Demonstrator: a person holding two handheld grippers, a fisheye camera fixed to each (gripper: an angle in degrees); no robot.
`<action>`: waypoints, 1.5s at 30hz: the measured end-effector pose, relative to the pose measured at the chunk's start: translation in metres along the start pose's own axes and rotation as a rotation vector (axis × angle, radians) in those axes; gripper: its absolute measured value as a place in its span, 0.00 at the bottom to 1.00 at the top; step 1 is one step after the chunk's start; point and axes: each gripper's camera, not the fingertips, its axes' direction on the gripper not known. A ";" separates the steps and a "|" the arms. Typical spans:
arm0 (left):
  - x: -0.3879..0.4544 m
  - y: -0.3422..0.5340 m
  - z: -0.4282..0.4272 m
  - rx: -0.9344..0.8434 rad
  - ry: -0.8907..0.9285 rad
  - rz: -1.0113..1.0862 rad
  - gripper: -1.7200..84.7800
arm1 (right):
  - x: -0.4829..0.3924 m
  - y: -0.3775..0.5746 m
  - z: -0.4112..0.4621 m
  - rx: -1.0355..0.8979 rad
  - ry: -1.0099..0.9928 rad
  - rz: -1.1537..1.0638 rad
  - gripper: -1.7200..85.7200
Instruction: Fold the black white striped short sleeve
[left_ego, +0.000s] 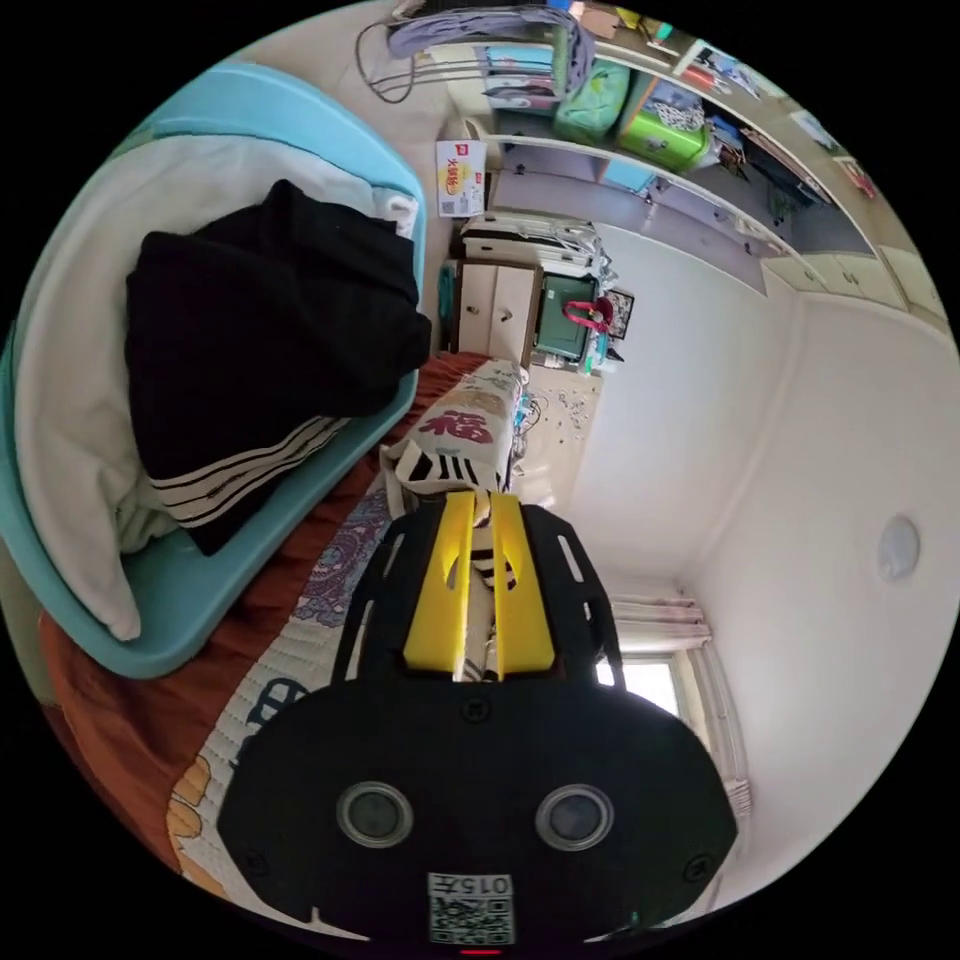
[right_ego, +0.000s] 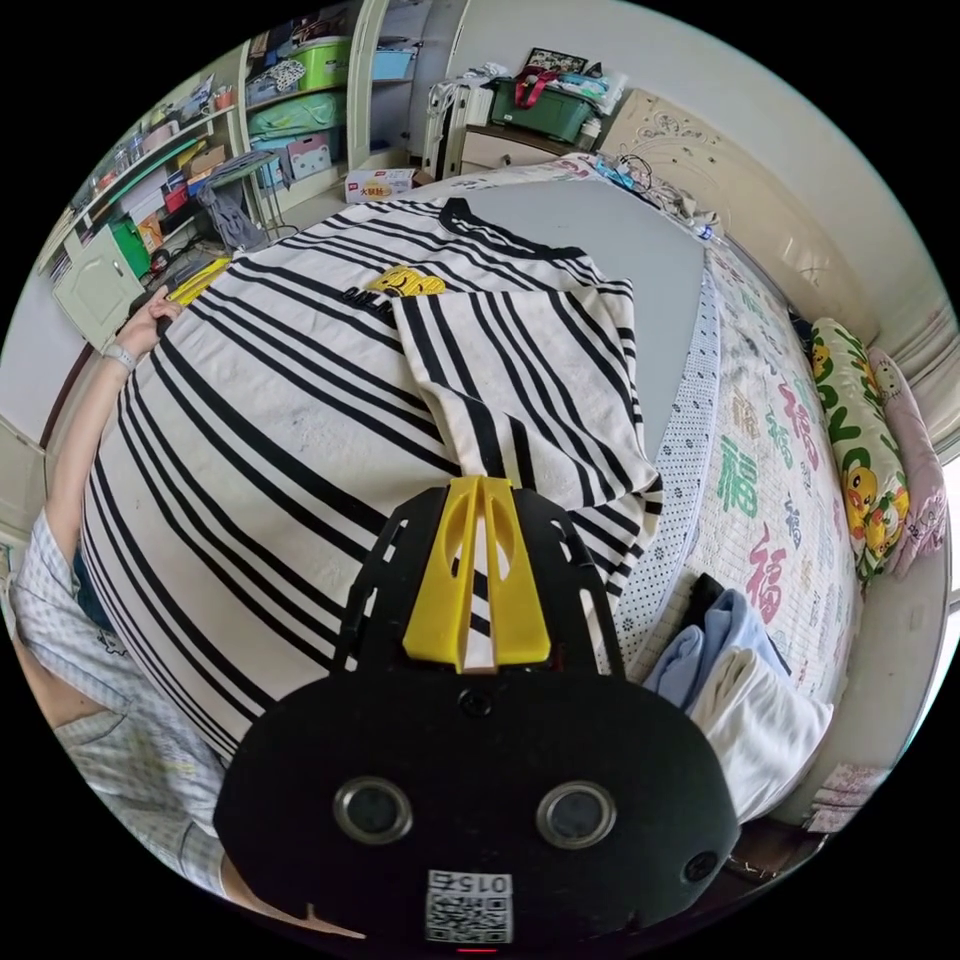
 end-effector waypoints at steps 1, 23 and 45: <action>-0.004 -0.004 0.003 -0.003 -0.005 -0.027 0.07 | -0.002 0.000 -0.001 0.001 0.003 0.000 0.01; 0.277 0.021 0.188 -0.650 -0.113 1.189 0.02 | -0.069 -0.082 -0.145 0.403 -0.027 -0.013 0.03; 0.349 -0.144 0.277 -0.692 -0.451 0.917 0.01 | -0.308 -0.329 0.021 -0.087 0.094 -0.385 0.06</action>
